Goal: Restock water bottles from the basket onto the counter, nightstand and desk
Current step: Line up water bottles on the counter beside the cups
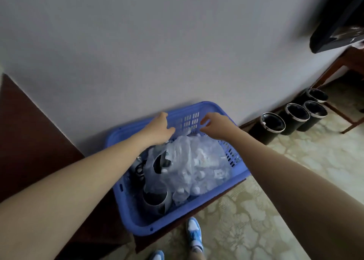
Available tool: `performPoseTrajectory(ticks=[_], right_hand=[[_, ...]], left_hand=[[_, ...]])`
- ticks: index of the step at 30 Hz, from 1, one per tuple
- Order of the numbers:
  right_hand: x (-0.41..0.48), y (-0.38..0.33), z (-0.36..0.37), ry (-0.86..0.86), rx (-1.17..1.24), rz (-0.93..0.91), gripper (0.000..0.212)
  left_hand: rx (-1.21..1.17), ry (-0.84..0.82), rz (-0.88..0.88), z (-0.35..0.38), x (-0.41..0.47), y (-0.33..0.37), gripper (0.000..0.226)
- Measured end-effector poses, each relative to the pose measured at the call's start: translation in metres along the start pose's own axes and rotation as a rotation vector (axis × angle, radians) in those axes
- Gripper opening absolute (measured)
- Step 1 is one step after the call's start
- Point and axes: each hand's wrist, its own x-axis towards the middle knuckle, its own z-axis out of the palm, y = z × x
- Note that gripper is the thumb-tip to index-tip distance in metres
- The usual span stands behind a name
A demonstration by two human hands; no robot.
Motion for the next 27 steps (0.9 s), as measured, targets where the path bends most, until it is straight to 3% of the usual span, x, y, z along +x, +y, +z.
performPoseTrajectory(ticks=[13,20,27], right_hand=[[0.119,0.050,0.073,-0.290,-0.016,-0.166,0.023],[0.169,0.038,0.115,-0.173,0.014,-0.323,0.026],[0.228,0.014,0.154,-0.231,-0.044,-0.398,0.029]], left_hand=[[-0.134,0.037,-0.321,0.070,0.069,-0.061,0.064],[-0.165,0.028,-0.370,0.102,0.100,-0.103,0.057],[-0.144,0.017,-0.314,0.110,0.148,-0.128,0.034]])
